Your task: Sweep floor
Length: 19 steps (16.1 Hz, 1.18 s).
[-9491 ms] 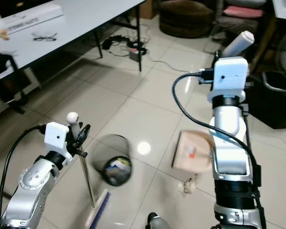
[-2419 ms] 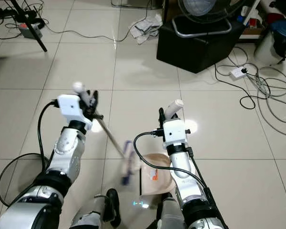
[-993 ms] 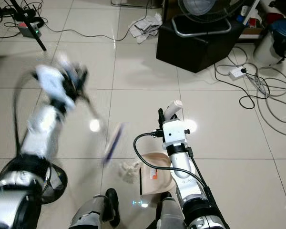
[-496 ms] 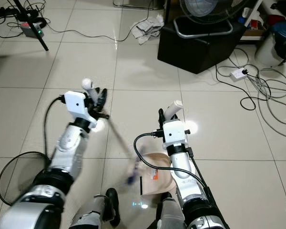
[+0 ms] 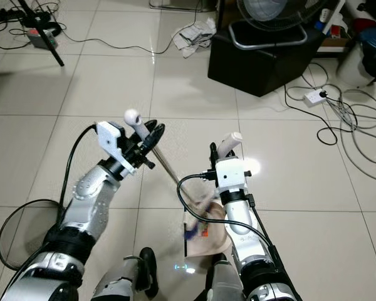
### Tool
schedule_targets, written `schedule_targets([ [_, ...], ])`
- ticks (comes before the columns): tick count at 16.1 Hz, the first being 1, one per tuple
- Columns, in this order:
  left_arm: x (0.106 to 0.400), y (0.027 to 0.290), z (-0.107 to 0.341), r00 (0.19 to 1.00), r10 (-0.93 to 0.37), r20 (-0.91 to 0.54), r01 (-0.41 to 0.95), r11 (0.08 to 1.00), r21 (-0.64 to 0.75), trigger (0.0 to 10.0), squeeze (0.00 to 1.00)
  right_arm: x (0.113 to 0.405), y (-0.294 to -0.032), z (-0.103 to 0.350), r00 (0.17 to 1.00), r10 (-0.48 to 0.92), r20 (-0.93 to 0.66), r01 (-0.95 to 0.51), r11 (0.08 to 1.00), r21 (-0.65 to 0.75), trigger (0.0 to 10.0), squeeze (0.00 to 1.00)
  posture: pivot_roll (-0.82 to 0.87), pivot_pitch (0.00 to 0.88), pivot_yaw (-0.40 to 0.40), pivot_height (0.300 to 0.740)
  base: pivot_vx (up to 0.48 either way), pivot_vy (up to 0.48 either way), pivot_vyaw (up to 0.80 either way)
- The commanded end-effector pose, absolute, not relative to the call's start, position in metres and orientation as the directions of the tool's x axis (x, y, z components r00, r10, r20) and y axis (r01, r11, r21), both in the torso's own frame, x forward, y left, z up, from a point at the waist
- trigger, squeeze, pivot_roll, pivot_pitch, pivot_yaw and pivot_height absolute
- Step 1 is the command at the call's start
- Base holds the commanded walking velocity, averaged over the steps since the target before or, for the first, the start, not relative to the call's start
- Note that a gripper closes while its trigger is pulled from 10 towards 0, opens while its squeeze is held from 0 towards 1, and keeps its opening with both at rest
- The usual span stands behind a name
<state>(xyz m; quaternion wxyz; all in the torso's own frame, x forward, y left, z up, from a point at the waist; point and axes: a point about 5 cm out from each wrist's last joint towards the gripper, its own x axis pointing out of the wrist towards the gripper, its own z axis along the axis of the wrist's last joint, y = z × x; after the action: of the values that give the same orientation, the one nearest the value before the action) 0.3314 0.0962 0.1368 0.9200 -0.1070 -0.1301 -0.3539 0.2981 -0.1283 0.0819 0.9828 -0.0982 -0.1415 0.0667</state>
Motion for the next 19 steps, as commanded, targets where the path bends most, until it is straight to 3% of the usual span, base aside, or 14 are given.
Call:
schedule_targets([
  [1, 0.328, 0.090, 0.132, 0.697, -0.644, 0.316, 0.714, 0.668, -0.212, 10.0, 0.00, 0.292, -0.128, 0.067, 0.967, 0.166, 0.191, -0.124, 0.969, -0.216, 10.0, 0.00, -0.01, 0.244, 0.054, 0.740, 0.000, 0.000, 0.00],
  [4, 0.332, 0.103, 0.145, 0.721, -0.591, 0.361, 0.692, 0.640, -0.335, 10.0, 0.00, 0.293, -0.128, 0.067, 0.968, 0.164, 0.189, -0.122, 0.969, -0.216, 10.0, 0.00, -0.01, 0.240, 0.055, 0.740, 0.000, 0.000, 0.00],
  [11, 0.336, 0.126, 0.169, 0.711, -0.591, 0.382, 0.693, 0.681, -0.237, 10.0, 0.00, 0.293, -0.129, 0.066, 0.969, 0.157, 0.189, -0.115, 0.970, -0.214, 10.0, 0.00, 0.00, 0.240, 0.059, 0.740, 0.000, 0.000, 0.00],
  [14, 0.349, 0.152, 0.201, 0.740, -0.499, 0.451, 0.619, 0.767, -0.167, 10.0, 0.00, 0.292, -0.130, 0.065, 0.970, 0.157, 0.184, -0.116, 0.970, -0.214, 10.0, 0.00, 0.00, 0.240, 0.058, 0.740, 0.000, 0.000, 0.00],
  [16, 0.356, 0.172, 0.210, 0.792, -0.394, 0.467, 0.466, 0.883, -0.046, 10.0, 0.00, 0.292, -0.130, 0.064, 0.971, 0.157, 0.183, -0.116, 0.970, -0.214, 10.0, 0.00, 0.00, 0.240, 0.058, 0.740, 0.000, 0.000, 0.00],
  [19, 0.356, 0.177, 0.188, 0.872, -0.339, 0.352, 0.327, 0.940, 0.094, 10.0, 0.00, 0.291, -0.131, 0.065, 0.970, 0.153, 0.187, -0.112, 0.971, -0.214, 10.0, 0.00, -0.01, 0.246, 0.054, 0.740, 0.000, 0.000, 0.00],
])
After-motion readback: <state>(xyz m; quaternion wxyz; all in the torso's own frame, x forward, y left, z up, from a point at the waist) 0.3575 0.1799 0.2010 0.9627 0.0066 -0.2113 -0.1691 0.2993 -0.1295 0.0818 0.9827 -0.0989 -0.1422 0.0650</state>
